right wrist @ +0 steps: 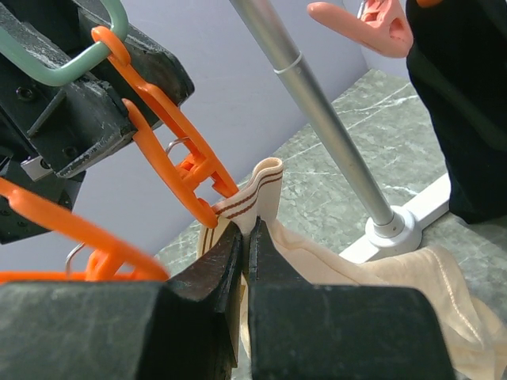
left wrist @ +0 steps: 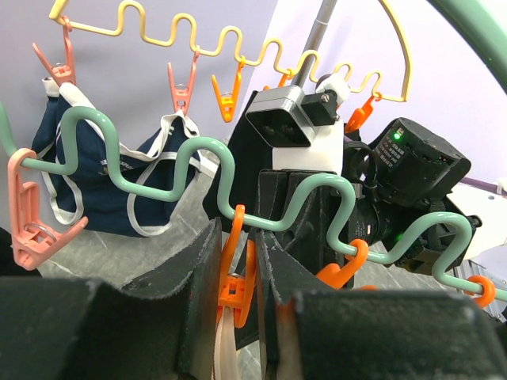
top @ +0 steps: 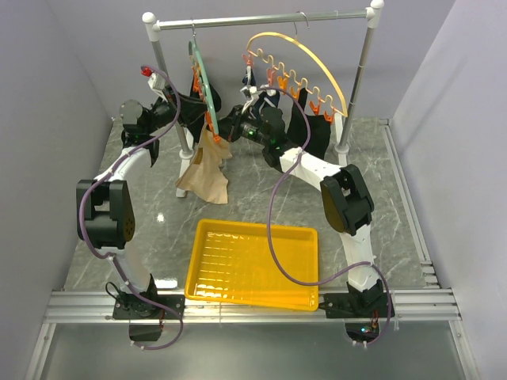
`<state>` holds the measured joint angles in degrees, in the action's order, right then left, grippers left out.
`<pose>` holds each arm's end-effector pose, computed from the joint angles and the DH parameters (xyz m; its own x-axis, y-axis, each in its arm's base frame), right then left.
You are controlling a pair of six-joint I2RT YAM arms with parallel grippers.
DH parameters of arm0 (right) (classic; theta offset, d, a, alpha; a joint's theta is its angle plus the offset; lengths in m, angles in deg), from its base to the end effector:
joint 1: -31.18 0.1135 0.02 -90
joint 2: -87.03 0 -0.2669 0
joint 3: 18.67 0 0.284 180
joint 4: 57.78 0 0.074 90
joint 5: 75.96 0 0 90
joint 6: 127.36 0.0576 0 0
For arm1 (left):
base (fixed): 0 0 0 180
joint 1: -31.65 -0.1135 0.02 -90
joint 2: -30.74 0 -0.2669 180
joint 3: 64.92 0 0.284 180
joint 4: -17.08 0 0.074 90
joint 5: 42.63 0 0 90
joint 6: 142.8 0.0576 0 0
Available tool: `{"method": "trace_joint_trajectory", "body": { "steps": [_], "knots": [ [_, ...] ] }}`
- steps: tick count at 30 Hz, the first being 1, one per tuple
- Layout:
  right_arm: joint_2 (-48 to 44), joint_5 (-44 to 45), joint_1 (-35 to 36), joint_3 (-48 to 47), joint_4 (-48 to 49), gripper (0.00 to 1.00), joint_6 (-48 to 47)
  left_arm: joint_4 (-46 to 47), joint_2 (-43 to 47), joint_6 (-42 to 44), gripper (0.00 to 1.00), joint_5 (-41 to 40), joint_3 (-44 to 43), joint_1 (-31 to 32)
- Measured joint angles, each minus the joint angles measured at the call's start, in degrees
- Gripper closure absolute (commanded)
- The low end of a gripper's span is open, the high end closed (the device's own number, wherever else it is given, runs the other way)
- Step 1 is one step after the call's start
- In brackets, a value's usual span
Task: Clip the underwear to the hanger
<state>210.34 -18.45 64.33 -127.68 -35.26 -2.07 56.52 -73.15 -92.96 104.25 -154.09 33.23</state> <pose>0.4545 0.3338 0.2839 -0.4259 0.3038 -0.8522 -0.8090 0.2940 0.5091 0.4531 -0.0608 0.3445 -0.1807 -0.3475 -0.9201 0.8623 0.3940 -0.3182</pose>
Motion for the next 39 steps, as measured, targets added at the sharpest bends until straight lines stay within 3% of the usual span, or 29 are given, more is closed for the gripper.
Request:
{"method": "trace_joint_trajectory", "body": {
  "steps": [39],
  "knots": [
    [-0.2, -1.1, 0.0, 2.8, 6.4, 1.0, 1.3, -0.3, 0.0, 0.8, 1.0, 0.2, 0.0, 0.0]
  ]
}}
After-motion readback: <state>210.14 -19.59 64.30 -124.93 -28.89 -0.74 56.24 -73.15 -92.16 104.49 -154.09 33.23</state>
